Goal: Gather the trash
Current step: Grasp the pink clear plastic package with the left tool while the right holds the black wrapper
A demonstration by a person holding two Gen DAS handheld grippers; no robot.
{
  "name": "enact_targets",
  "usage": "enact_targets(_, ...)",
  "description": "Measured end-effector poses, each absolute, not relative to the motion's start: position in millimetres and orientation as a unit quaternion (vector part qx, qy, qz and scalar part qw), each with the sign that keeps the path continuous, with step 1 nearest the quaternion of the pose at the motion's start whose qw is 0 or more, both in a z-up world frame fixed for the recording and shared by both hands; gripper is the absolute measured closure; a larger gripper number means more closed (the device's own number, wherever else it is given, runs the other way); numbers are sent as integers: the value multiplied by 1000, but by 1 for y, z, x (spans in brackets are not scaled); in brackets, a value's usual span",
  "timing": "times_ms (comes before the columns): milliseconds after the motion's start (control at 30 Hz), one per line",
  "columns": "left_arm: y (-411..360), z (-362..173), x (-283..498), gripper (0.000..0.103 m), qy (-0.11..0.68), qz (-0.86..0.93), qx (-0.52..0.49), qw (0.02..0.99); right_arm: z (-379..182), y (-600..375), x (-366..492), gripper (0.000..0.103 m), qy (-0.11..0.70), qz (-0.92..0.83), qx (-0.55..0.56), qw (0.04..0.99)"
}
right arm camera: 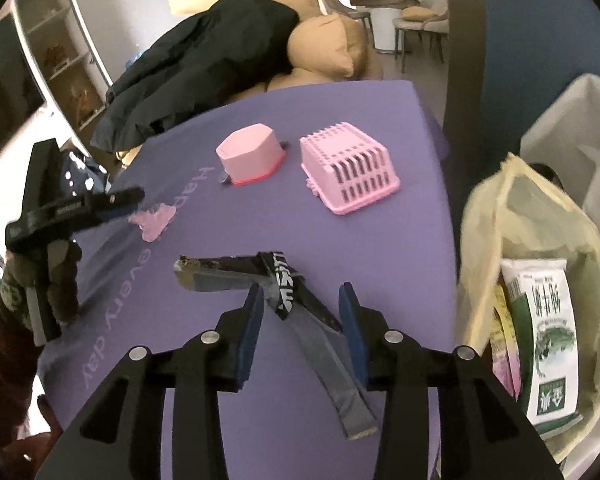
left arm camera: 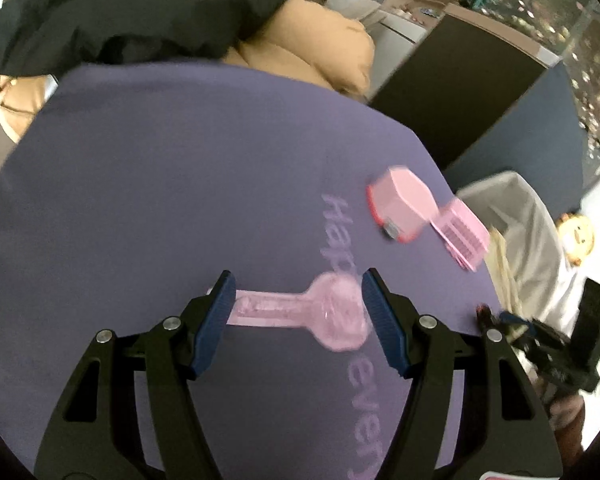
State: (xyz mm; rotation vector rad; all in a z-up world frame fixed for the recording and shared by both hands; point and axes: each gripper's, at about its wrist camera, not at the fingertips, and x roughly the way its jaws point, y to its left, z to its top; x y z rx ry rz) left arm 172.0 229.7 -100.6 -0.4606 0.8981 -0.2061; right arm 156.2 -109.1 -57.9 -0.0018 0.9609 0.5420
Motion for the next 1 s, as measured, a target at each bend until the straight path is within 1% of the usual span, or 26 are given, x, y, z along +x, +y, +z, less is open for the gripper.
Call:
enact_targets(200,207,-97,141,41,452,-161,-189,856,-66,-111,143,60,460,261,-16,849)
enact_targets(267,197,-93,134,41,456,-178,-156,858,-66,-111,141,60,459,262,-22,848)
enact_targets(400,179,-85,128,41,444,-177,-58,877,-66,-109,137,58,462,269,-33,844)
enact_targets(500,165,-83,130,41,442,-191,0,877,-66,-109,135,54,466,279,-40,839)
enact_targets(567,152,-86,137,41,446,-178,45,876,-66,-107,133,53,469,279,-48,836)
enact_targets(633,147,-90,146,41,453,-152,68,876,-65,-107,134,53,476,278,-44,833)
enact_targets(733,154,-94,160,41,465,-114,38,877,-65,-108,135,52,485,275,-32,830)
enact_targets(767,159,-94,162,41,467,-100,19,878,-65,-108,135,50,488,277,-30,827)
enact_targets(800,165,-95,164,41,470,-83,1,879,-65,-107,135,46,490,283,-29,824)
enact_targets(867,175,-96,161,41,470,-61,-23,880,-64,-107,134,43,492,292,-30,819)
enact_targets(933,179,-96,156,41,467,-61,-38,881,-63,-103,130,43,495,303,-53,813)
enact_targets(1000,180,-95,147,41,468,-80,-51,878,-58,-98,124,43,481,302,-90,818)
